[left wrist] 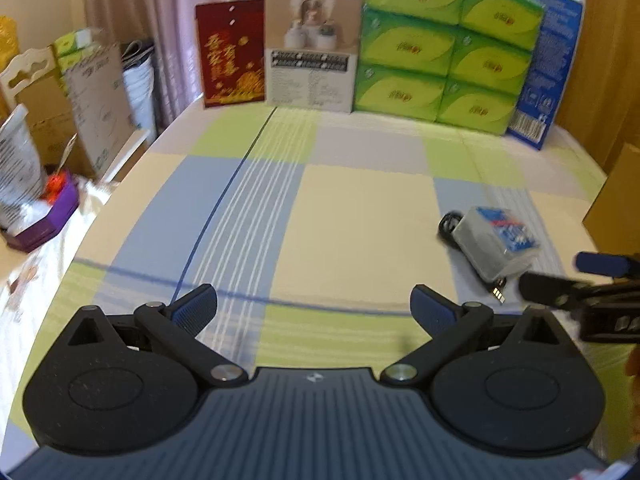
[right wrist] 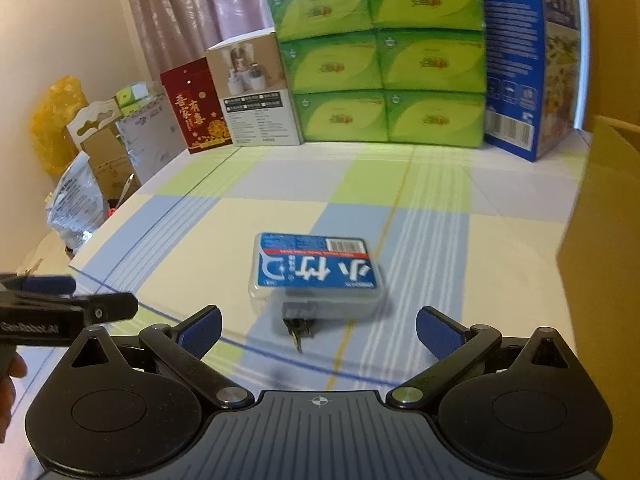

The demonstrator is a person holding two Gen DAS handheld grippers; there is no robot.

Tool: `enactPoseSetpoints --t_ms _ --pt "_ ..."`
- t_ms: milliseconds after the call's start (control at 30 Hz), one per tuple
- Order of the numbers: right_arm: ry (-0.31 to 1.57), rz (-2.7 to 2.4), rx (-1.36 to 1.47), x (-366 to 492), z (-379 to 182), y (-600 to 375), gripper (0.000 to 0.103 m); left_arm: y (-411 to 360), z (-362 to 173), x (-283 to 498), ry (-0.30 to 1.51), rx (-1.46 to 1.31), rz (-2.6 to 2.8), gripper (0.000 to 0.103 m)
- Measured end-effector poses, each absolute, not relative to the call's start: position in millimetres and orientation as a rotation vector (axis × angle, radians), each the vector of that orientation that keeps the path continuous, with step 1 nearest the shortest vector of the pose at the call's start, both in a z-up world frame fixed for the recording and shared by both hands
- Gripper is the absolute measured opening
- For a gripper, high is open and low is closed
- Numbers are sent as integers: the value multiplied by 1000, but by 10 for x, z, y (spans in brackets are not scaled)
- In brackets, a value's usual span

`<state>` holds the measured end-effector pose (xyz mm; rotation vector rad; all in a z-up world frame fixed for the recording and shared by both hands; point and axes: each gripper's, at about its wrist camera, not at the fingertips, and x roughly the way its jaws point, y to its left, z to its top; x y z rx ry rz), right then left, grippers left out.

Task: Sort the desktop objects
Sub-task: 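Move the right tool to the blue-labelled clear box and grasp it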

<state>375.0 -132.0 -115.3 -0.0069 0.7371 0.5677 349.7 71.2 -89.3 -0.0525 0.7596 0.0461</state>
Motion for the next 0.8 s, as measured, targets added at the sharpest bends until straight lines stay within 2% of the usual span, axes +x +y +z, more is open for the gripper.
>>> enactPoseSetpoints --t_ms 533,800 --pt "745 562 34 4089 -1372 -1188 100 867 -994 3660 737 -90 67 98" --pt "748 574 28 4078 -1388 -1175 86 817 -1031 3735 738 -100 41 98"
